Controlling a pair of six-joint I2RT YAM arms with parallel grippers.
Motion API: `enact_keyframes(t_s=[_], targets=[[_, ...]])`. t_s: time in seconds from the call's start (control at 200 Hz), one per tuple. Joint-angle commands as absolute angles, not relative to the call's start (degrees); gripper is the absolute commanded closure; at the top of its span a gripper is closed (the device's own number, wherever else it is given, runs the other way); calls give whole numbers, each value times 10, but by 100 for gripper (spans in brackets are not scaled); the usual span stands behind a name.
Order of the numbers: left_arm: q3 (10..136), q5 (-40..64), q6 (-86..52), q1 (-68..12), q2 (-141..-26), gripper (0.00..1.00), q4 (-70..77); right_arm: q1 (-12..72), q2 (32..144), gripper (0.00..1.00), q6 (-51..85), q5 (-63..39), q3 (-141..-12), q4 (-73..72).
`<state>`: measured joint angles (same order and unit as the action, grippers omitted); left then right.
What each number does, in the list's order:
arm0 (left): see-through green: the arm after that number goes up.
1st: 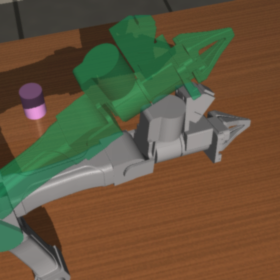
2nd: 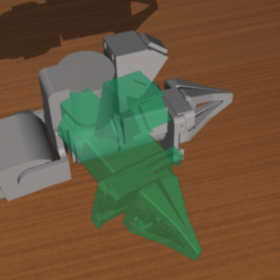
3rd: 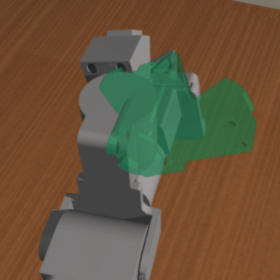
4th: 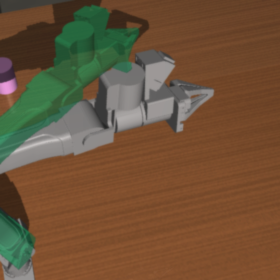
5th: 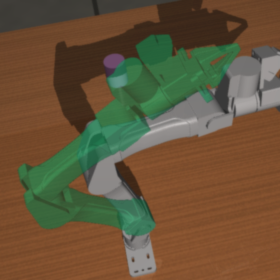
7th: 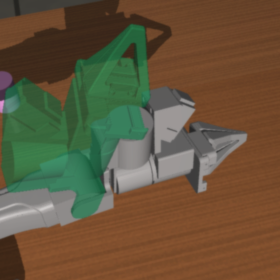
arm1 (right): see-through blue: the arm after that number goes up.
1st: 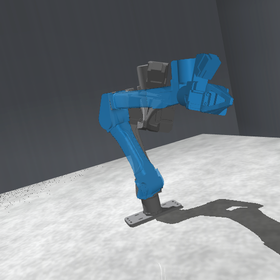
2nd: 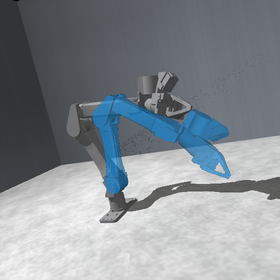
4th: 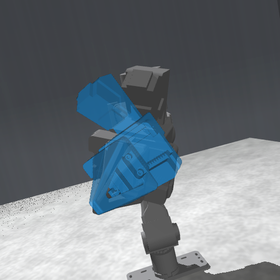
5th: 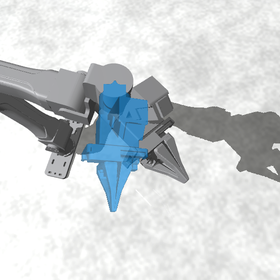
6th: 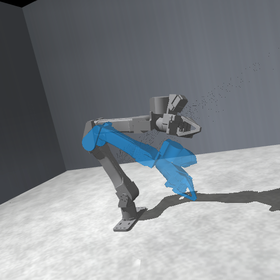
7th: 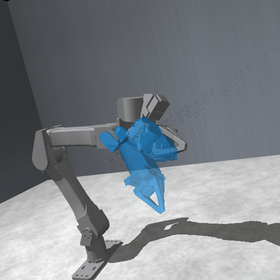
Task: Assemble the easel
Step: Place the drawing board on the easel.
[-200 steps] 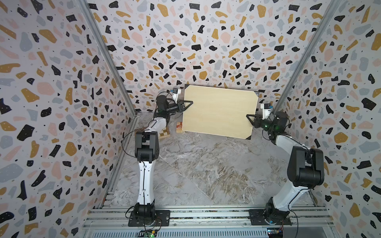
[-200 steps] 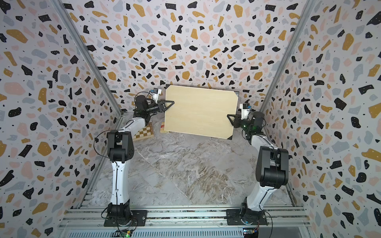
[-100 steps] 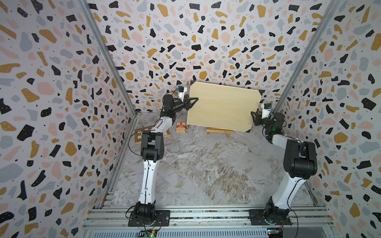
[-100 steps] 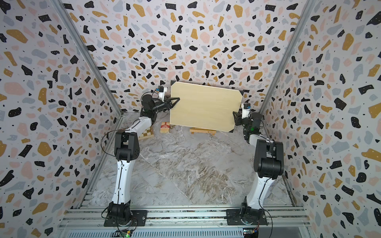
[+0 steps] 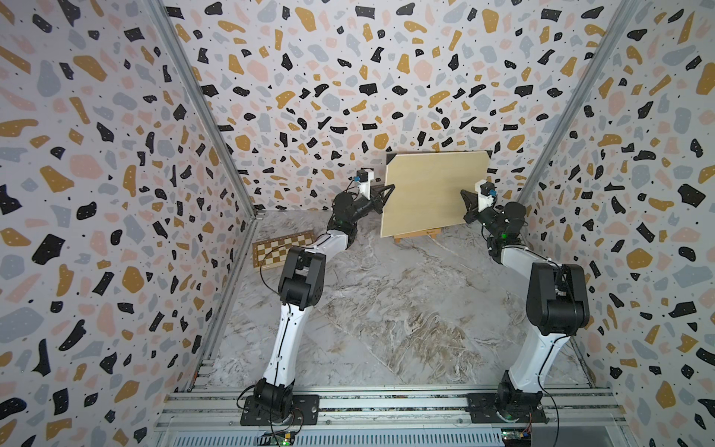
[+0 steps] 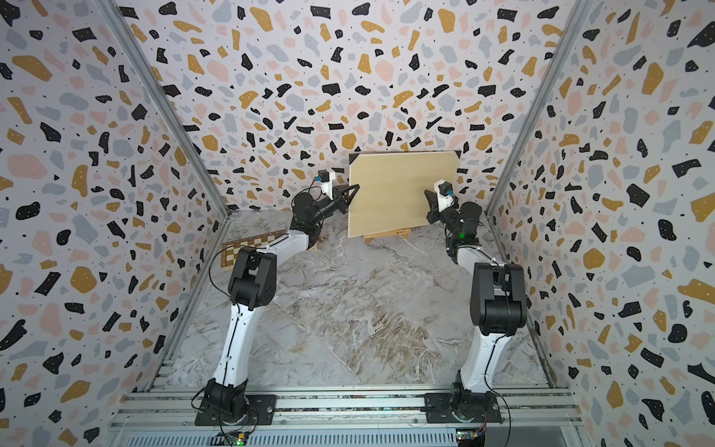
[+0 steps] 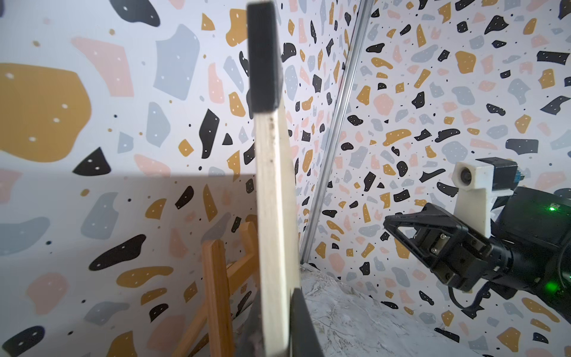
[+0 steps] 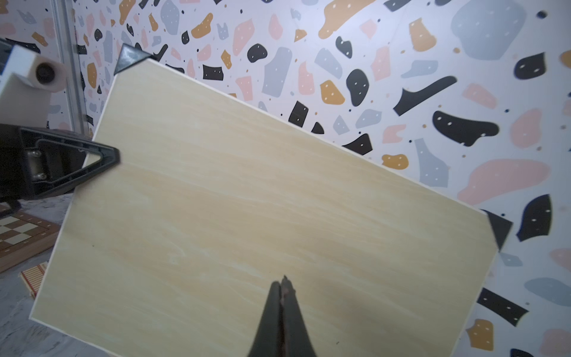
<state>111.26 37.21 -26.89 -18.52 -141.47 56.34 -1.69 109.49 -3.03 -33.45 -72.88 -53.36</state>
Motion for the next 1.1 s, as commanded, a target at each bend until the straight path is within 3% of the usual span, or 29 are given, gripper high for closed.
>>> enact_keyframes(t_s=[0.0, 0.571, 0.616, 0.686, 0.856, 1.096], targets=[[1110, 319, -246, -129, -1428, 100, 577, -23, 1065, 100, -20, -336, -707, -579], [1081, 416, -307, -91, -1440, 100, 611, -24, 1030, 100, -20, -317, -675, -596], [1074, 414, -309, -90, -1440, 94, 619, -24, 1030, 100, -19, -317, -673, -598], [1071, 418, -311, -89, -1440, 76, 618, -24, 1027, 100, -20, -316, -668, -600], [1051, 406, -318, -80, -1438, 64, 637, -24, 1020, 100, -22, -307, -661, -607], [1034, 412, -299, -73, -1425, 57, 626, -24, 1021, 100, -14, -303, -659, -618]])
